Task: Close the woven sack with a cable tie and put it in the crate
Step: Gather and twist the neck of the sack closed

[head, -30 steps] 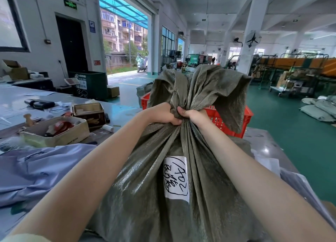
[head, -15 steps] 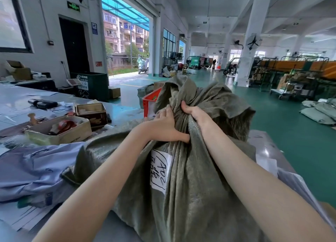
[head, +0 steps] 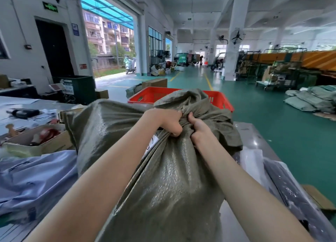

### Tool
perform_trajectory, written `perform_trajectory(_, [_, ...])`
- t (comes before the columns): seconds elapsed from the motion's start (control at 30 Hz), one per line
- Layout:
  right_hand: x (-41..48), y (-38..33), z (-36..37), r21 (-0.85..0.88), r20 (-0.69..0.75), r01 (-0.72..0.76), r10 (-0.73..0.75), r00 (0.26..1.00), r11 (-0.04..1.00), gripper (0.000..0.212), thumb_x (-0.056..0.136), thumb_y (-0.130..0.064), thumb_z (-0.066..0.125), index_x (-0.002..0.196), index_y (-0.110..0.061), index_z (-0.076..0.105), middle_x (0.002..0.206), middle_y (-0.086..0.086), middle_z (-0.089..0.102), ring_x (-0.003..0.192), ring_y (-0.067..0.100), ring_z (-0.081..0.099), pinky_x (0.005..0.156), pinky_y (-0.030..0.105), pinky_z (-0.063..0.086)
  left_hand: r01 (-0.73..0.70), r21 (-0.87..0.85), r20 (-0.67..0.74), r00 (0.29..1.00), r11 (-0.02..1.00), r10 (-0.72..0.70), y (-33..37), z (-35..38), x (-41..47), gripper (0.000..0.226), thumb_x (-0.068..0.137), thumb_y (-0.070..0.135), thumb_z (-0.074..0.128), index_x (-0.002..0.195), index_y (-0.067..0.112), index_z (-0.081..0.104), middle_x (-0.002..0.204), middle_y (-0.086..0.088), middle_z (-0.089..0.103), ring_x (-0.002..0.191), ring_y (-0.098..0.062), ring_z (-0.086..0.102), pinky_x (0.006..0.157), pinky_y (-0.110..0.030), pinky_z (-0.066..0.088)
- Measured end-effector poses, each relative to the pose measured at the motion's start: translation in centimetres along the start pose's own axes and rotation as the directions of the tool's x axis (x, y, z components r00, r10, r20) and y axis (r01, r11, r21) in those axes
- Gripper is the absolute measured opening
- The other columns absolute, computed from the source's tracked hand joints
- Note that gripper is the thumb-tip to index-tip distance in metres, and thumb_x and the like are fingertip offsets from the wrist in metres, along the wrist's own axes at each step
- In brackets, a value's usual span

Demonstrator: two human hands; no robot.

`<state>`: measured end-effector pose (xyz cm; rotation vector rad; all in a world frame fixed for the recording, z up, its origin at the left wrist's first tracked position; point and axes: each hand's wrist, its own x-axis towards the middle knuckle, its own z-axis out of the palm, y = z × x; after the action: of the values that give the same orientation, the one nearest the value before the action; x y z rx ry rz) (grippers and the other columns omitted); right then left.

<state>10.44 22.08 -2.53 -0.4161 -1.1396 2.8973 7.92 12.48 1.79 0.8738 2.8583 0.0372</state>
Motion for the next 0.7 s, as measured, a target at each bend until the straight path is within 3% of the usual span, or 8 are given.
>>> perform_trajectory(0.13, [0.7,-1.1,-2.5,-0.101,-0.129,0.018,-0.031,0.991,0.995,0.040,0.099,-0.026,0.036,0.067,-0.004,0.048,0.072,0.022,0.073,0.130,0.028,0.045,0.109,0.039,0.028,-0.027,-0.038,0.039,0.999,0.999,0.028,1.8,1.5,2.6,0.053,0.073,0.011,0.053,0.125,0.001,0.046,0.124,-0.021,0.057,0.104,-0.031,0.056,0.079,-0.028,0.044])
perform_trajectory(0.27, [2.2,-2.2,-6.2,-0.120,-0.125,0.081,-0.096,0.988,0.989,0.038,0.098,-0.031,0.037,0.074,-0.006,0.054,0.043,0.007,0.066,0.074,0.021,0.065,0.107,0.038,0.034,-0.053,-0.085,0.075,0.995,0.995,0.059,4.3,2.3,4.2,0.070,0.067,0.018,0.048,0.134,0.000,0.039,0.131,-0.019,0.053,0.118,-0.030,0.053,0.097,-0.034,0.046])
perform_trajectory(0.33, [2.9,-2.5,-8.5,-0.157,-0.129,0.129,-0.150,0.980,0.979,0.029,0.095,-0.030,0.046,0.089,-0.006,0.061,0.062,0.009,0.074,0.056,0.017,0.068,0.095,0.037,0.045,-0.081,-0.243,0.170,0.978,0.967,0.125,5.8,2.5,4.6,0.043,0.055,0.019,0.050,0.094,0.003,0.059,0.094,-0.014,0.063,0.088,-0.028,0.057,0.074,-0.028,0.046])
perform_trajectory(0.43, [2.7,-3.5,-11.8,-0.309,-0.227,0.239,-0.315,0.921,0.921,0.033,0.083,-0.024,0.066,0.111,-0.006,0.064,0.105,0.012,0.073,0.087,0.022,0.070,0.085,0.035,0.056,-0.059,-0.514,0.275,0.933,0.856,0.230,8.0,2.8,4.7,0.010,0.063,0.020,0.062,0.057,0.013,0.064,0.058,-0.001,0.062,0.068,-0.021,0.053,0.064,-0.024,0.043])
perform_trajectory(0.5, [2.1,-4.2,-13.5,-0.392,-0.288,0.312,-0.438,0.852,0.865,0.045,0.079,-0.016,0.070,0.120,0.000,0.060,0.123,0.015,0.065,0.109,0.026,0.063,0.098,0.040,0.050,-0.110,-0.453,0.316,0.908,0.885,0.274,9.8,3.2,4.9,0.015,0.081,0.030,0.065,0.081,0.015,0.063,0.073,0.005,0.062,0.077,-0.013,0.056,0.067,-0.014,0.047])
perform_trajectory(0.57, [1.5,-4.7,-15.1,-0.463,-0.307,0.310,-0.479,0.823,0.830,0.046,0.080,-0.013,0.070,0.122,0.002,0.058,0.125,0.014,0.063,0.110,0.026,0.062,0.097,0.039,0.051,-0.196,-0.287,0.325,0.901,0.938,0.288,11.9,4.3,5.6,0.060,0.069,0.057,0.068,0.110,0.014,0.063,0.102,0.007,0.066,0.097,-0.012,0.059,0.090,-0.014,0.046])
perform_trajectory(0.63, [0.6,-5.1,-16.9,-0.492,-0.343,0.241,-0.441,0.829,0.836,0.047,0.081,-0.016,0.070,0.123,-0.001,0.058,0.126,0.012,0.063,0.105,0.021,0.063,0.081,0.028,0.055,-0.205,-0.092,0.306,0.925,0.974,0.224,14.1,5.9,6.1,0.104,0.048,0.076,0.064,0.132,0.015,0.052,0.135,0.000,0.056,0.124,-0.020,0.050,0.114,-0.038,0.030])
perform_trajectory(0.7, [-0.5,-5.1,-18.9,-0.515,-0.362,0.154,-0.377,0.853,0.843,0.049,0.085,-0.017,0.065,0.129,-0.001,0.053,0.132,0.013,0.058,0.111,0.017,0.058,0.077,0.020,0.055,-0.188,0.082,0.268,0.950,0.979,0.160,16.1,7.6,6.5,0.107,0.059,0.077,0.058,0.143,0.013,0.036,0.149,-0.004,0.041,0.139,-0.026,0.034,0.118,-0.052,0.011])
